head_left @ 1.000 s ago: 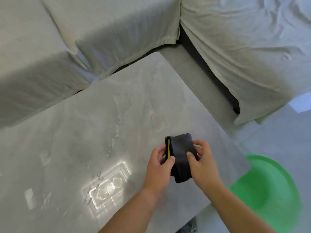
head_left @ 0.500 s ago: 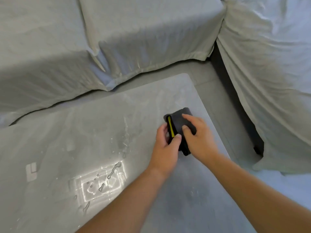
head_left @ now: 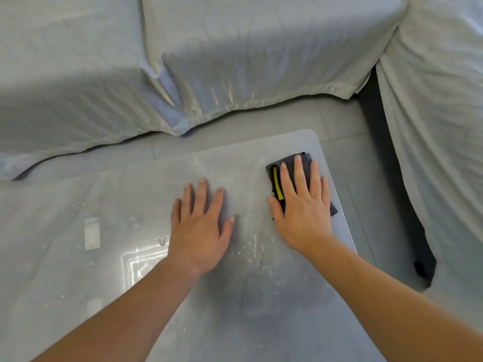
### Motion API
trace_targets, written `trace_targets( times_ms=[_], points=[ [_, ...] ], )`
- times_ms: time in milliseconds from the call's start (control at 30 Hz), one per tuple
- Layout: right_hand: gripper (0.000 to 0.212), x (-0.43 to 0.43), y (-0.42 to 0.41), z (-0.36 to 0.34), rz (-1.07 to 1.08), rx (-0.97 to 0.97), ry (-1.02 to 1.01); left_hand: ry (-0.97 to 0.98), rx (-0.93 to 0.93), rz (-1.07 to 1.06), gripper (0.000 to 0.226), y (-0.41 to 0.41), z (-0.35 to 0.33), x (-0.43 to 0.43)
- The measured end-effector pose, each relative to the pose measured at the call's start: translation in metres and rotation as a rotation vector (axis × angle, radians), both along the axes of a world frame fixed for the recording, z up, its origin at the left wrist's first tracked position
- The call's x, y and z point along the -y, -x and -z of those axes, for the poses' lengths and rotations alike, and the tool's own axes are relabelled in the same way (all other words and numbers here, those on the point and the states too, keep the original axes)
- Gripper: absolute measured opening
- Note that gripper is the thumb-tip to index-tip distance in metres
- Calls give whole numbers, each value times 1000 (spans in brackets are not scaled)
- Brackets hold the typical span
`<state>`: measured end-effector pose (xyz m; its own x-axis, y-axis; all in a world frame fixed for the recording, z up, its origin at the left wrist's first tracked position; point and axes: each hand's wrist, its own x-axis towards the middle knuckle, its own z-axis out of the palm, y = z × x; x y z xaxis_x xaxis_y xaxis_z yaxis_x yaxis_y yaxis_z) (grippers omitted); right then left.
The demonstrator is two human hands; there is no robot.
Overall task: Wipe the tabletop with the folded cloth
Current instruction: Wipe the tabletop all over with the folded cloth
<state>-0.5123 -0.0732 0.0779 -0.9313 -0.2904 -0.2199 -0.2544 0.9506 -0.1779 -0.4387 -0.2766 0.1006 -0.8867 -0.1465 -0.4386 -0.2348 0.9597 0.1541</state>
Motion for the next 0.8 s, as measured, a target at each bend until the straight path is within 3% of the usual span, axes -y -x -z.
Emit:
trace_targets(
  times_ms=[133,233,300,433,500,633,700,800],
  points=[
    [63,-4,32,7,-167,-53,-35,7,-15,28,66,-2,5,2],
    [66,10,79,10,77,-40,-13,-14,-10,29,68,-4,7,6],
    [66,27,80,11,128,-70,3,-47,-10,27,71,-2,5,8],
    [62,19,10,6,-379,-55,28,-114,-56,-4,73,-5,-8,15],
    [60,3,7,2,-492,-12,18,-77,-58,-4,70,-19,-11,20],
    [60,34,68,7,-50,-7,36,-12,-40,26,69,-51,-7,18],
    [61,62,67,6,14,-25,30,-9,-43,34,71,-58,-2,18],
    [60,63,8,6,-347,-53,13,-16,-61,23,72,-59,1,16]
  ],
)
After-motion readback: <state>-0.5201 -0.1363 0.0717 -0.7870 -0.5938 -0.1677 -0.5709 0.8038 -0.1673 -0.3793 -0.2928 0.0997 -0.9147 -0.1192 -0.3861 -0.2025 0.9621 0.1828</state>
